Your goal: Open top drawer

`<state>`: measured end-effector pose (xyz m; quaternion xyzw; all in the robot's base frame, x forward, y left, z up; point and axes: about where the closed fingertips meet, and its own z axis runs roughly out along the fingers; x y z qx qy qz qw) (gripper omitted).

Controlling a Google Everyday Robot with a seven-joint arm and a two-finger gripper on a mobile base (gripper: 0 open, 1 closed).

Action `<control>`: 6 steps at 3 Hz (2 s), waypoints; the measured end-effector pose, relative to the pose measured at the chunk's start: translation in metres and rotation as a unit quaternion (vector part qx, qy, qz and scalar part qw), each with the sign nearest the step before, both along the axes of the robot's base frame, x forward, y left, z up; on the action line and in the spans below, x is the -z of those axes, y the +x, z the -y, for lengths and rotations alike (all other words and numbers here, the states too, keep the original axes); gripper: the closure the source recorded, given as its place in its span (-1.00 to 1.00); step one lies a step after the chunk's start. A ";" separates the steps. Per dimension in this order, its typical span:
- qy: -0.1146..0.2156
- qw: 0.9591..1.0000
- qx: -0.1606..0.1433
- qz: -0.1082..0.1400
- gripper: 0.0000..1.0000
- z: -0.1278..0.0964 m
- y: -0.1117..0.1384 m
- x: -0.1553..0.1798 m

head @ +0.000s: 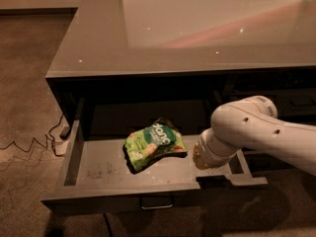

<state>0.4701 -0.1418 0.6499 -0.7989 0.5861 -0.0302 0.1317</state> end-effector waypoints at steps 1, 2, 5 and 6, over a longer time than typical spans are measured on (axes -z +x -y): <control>-0.018 1.000 -0.008 -0.016 1.00 -0.003 -0.005 0.015; -0.050 0.998 -0.012 -0.036 1.00 0.005 -0.020 0.025; -0.116 0.991 0.013 -0.059 0.16 0.014 -0.034 0.023; -0.116 0.991 0.013 -0.058 -0.30 0.014 -0.034 0.023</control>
Offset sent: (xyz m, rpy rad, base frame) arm -0.0398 -0.0164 -0.0381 -0.1846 0.1300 0.0320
